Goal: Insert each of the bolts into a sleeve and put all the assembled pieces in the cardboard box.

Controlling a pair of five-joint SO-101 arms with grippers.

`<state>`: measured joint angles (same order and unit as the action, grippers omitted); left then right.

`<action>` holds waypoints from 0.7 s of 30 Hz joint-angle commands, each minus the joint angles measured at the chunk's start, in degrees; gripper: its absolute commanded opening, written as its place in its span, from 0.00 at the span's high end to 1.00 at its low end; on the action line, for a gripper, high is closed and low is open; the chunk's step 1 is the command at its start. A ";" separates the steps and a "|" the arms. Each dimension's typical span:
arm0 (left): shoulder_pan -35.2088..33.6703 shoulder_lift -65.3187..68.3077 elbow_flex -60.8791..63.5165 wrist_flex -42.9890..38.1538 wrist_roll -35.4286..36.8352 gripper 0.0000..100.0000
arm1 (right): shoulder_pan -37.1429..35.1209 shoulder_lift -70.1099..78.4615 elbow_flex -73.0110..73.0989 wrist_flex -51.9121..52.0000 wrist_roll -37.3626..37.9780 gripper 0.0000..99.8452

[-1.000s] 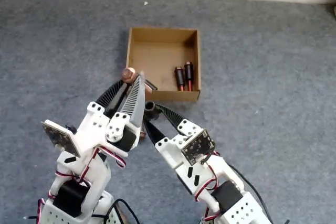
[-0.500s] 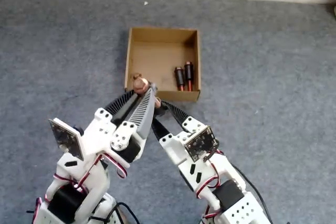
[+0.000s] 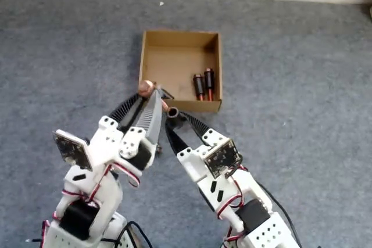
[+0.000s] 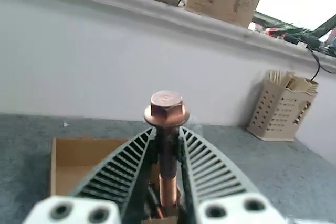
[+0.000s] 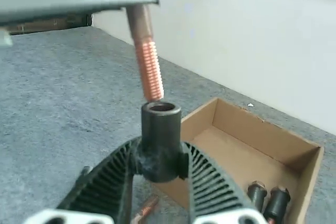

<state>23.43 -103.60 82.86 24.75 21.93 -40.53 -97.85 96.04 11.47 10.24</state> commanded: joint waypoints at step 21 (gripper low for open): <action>2.68 -0.66 -9.98 0.97 -2.37 0.99 | 0.75 -0.40 8.48 0.22 0.70 0.99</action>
<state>26.33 -103.60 76.53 25.01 20.62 -40.70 -97.49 96.04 11.65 10.24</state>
